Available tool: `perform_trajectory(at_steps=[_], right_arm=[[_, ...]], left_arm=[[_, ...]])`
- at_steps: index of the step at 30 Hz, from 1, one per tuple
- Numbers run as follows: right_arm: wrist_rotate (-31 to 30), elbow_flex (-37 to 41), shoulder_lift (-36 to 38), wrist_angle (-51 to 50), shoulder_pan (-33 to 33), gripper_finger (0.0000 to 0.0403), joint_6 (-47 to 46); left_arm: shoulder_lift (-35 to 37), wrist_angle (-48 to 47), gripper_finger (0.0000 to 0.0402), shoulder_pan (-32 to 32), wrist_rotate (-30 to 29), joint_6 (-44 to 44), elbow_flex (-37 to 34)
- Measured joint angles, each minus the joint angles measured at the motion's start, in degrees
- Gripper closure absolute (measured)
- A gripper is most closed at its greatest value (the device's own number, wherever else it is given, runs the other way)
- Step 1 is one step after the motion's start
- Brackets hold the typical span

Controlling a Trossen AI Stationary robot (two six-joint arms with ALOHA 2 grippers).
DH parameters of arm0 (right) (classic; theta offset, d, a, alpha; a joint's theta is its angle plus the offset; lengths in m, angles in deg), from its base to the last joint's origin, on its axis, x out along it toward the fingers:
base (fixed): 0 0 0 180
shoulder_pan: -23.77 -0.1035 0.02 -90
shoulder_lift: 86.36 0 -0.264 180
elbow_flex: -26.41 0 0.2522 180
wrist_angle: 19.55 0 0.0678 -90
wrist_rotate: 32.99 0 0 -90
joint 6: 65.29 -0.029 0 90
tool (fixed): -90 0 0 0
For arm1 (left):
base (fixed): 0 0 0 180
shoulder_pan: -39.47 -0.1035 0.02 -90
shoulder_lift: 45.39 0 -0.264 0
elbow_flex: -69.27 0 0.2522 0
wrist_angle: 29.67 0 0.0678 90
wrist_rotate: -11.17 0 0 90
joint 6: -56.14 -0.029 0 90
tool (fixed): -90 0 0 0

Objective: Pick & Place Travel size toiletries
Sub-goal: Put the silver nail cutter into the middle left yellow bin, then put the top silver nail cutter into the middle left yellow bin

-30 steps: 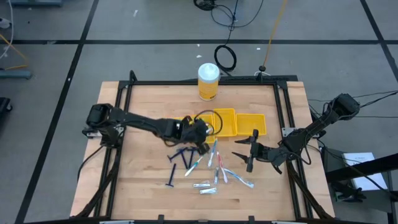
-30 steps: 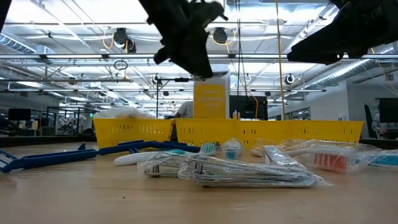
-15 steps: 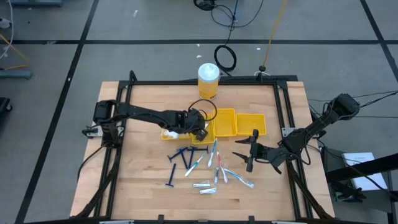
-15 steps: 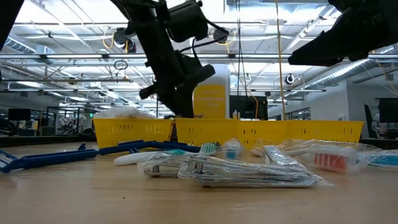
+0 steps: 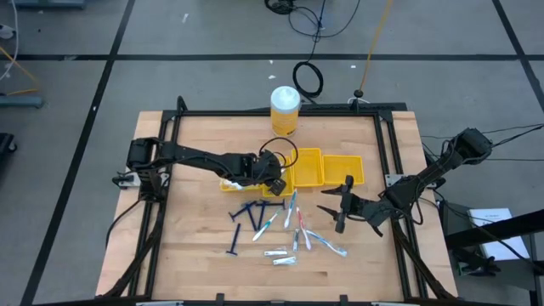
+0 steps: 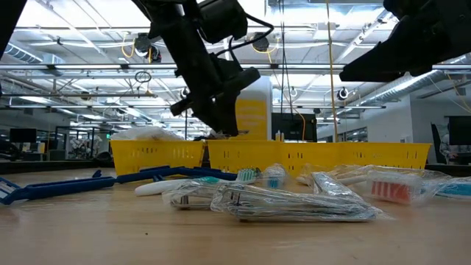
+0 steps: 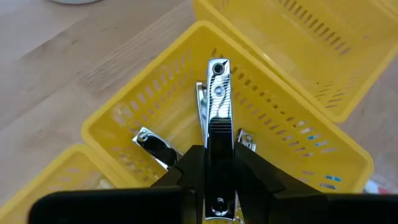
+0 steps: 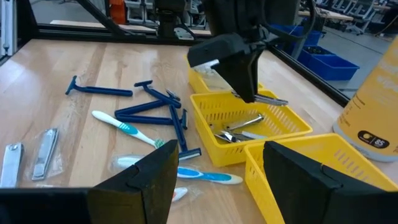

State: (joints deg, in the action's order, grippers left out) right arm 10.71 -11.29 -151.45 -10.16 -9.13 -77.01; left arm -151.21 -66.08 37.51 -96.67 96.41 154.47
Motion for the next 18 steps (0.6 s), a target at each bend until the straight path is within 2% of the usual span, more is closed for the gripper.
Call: perform_trajectory(at_steps=[11,18], right_arm=[[0.09,0.00,0.00,0.09,-0.04,0.0181,-0.04],[0.13,0.00,-0.48,2.45,-0.04,0.0181,-0.03]], left_arm=[[0.02,-0.17,0.0218,0.33,-0.05,-3.87,0.00],[0.58,2.49,0.0177,1.81,0.11,-7.73,-0.09]])
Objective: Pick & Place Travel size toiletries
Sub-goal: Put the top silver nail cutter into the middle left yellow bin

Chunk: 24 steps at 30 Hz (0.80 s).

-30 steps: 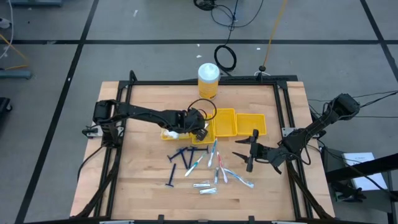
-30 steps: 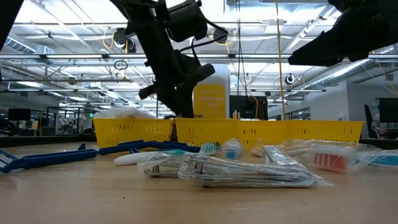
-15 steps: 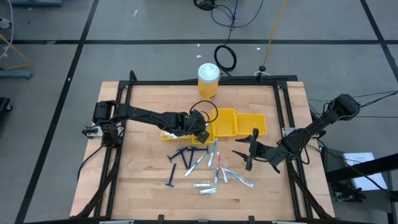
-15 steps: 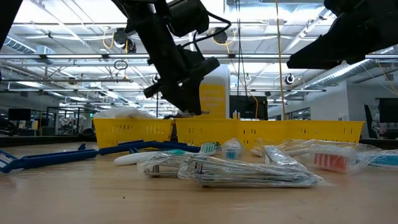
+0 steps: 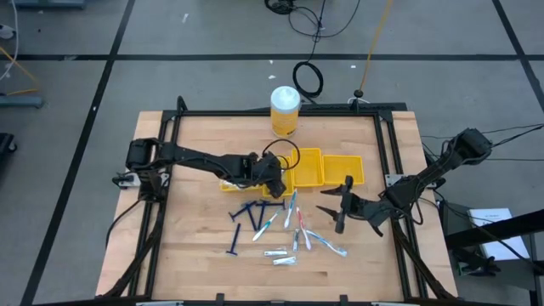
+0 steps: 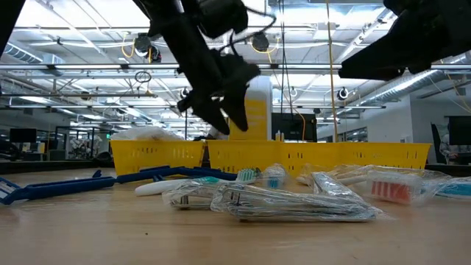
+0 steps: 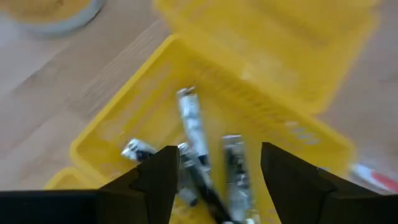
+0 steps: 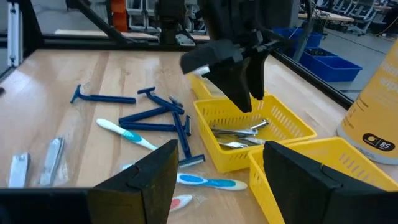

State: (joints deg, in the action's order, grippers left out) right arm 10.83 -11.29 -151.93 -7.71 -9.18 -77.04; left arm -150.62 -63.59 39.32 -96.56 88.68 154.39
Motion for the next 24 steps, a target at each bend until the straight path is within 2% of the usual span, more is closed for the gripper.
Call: perform_trajectory(at_steps=[6,11,13,18,24], right_arm=[[5.94,-0.04,-2.64,4.79,0.02,0.0181,1.97],[12.04,-0.31,-7.51,11.79,0.38,0.0181,2.32],[14.85,-2.65,-10.49,11.77,0.67,0.0181,2.14],[21.49,-14.33,-18.33,-3.68,1.69,0.0181,5.03],[31.12,-27.20,-27.18,-21.09,3.79,0.0181,7.14]], left_arm=[[3.28,8.97,0.0170,6.90,0.23,-11.86,0.02],[8.26,11.42,0.0176,13.43,-0.18,-21.48,0.02],[10.47,12.72,0.0178,15.45,-0.44,-24.34,0.01],[15.48,16.15,0.0178,18.46,-0.35,-31.80,0.03],[18.98,21.38,0.0178,18.48,-0.22,-35.21,-3.00]])
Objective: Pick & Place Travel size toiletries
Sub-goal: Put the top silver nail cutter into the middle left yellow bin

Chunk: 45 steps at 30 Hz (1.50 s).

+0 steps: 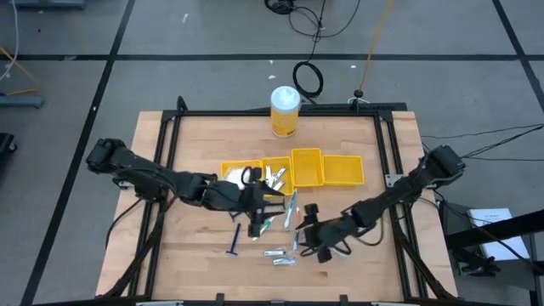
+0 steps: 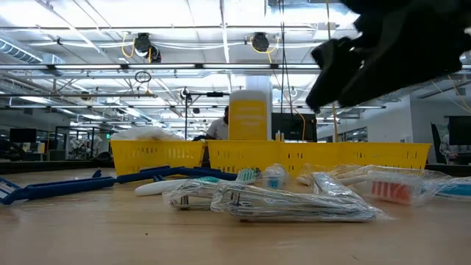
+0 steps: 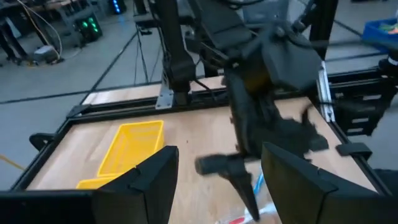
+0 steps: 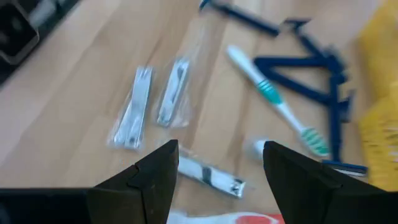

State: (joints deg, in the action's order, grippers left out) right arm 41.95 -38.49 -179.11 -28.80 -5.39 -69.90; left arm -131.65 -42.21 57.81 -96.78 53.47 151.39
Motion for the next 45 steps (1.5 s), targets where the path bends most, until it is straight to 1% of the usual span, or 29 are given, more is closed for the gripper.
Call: perform_trajectory(at_steps=[2,4,8,10,14,18,21,24,26,29,36,38,45], right_arm=[[2.69,-2.01,-2.17,-2.51,0.72,0.0181,1.65],[5.38,-3.38,-4.13,-3.44,1.50,0.0181,3.21],[10.19,-3.99,-6.80,-3.77,3.25,0.0181,4.34],[10.94,-3.99,-7.76,-4.64,4.18,0.0181,4.96],[10.87,-3.99,-9.37,-4.90,5.83,0.0181,7.69],[11.27,-4.10,-10.56,-4.71,7.27,0.0181,9.15],[13.72,-4.10,-11.64,-5.01,8.04,0.0182,9.87],[15.13,-4.14,-11.99,-5.76,8.23,0.0193,9.72],[15.18,-4.14,-12.00,-6.27,7.95,0.0206,9.54],[15.10,-4.12,-11.80,-6.29,7.50,0.0236,8.70],[15.60,-3.99,-11.39,-6.18,6.75,0.0334,8.36],[15.59,-3.99,-11.38,-6.14,6.75,0.0355,8.36],[15.26,-3.79,-8.24,-5.46,6.44,0.0355,8.32]], left_arm=[[1.05,5.74,0.0178,-0.59,0.11,0.24,-4.10],[2.93,11.82,0.0178,-1.41,0.09,1.13,-9.75],[7.32,23.36,0.0178,-3.42,-0.03,4.32,-20.32],[9.53,26.59,0.0179,-3.87,-0.15,4.83,-24.49],[13.54,29.06,0.0178,-4.50,-0.13,4.66,-29.31],[14.94,29.21,0.0178,-5.01,-0.19,6.36,-31.06],[14.76,27.63,0.0178,-5.23,-0.14,6.91,-31.29],[14.86,26.38,0.0178,-5.81,-0.24,7.64,-31.29],[14.83,24.45,0.0178,-6.27,-0.34,8.54,-31.29],[14.82,23.76,0.0178,-6.93,-0.39,9.87,-31.29],[14.84,23.91,0.0178,-7.14,-0.42,10.79,-31.29],[14.84,23.89,0.0178,-7.14,-0.42,10.98,-31.29],[14.84,23.89,0.0178,-7.14,-0.40,10.91,-31.28]])
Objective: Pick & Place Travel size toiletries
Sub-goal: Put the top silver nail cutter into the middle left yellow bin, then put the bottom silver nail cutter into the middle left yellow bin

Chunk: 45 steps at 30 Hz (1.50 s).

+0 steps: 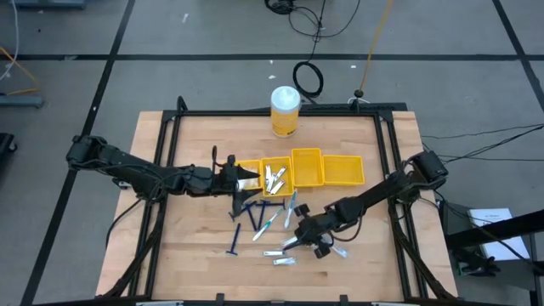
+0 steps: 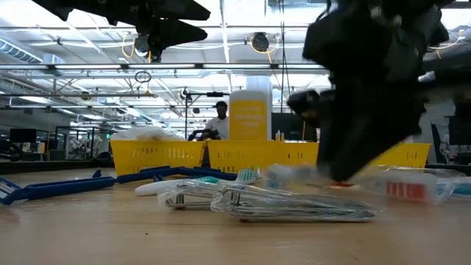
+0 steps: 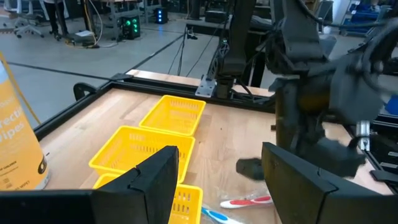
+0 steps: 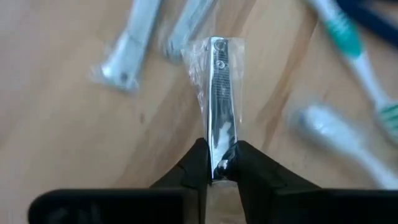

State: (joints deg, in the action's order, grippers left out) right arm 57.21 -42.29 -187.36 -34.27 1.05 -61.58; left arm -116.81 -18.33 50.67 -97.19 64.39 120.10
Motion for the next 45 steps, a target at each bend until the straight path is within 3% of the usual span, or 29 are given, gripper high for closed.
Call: perform_trajectory(at_steps=[7,12,26,31,39,45], right_arm=[[-3.17,-0.02,7.26,2.41,-0.01,0.0353,-3.11],[-7.60,-0.13,11.21,2.85,3.84,0.0353,-7.37],[-7.83,-0.07,8.90,6.56,19.32,0.0346,-10.31],[-8.21,-0.07,8.88,6.84,21.17,0.0310,-12.09],[-13.73,-0.09,8.90,6.80,21.31,0.0230,-11.70],[-9.07,-0.09,9.46,8.14,18.99,0.0204,-10.36]], left_arm=[[-0.02,-0.05,0.0178,0.00,0.00,-0.01,0.01],[-0.04,-0.04,0.0178,0.00,0.00,0.04,0.01],[-0.04,-0.04,0.0178,0.00,0.00,0.11,0.05],[-0.04,-0.06,0.0178,0.00,-0.01,0.26,0.08],[-0.04,-0.06,0.0178,0.02,0.11,1.84,0.08],[-0.07,-0.19,0.0178,0.02,0.29,3.48,0.08]])
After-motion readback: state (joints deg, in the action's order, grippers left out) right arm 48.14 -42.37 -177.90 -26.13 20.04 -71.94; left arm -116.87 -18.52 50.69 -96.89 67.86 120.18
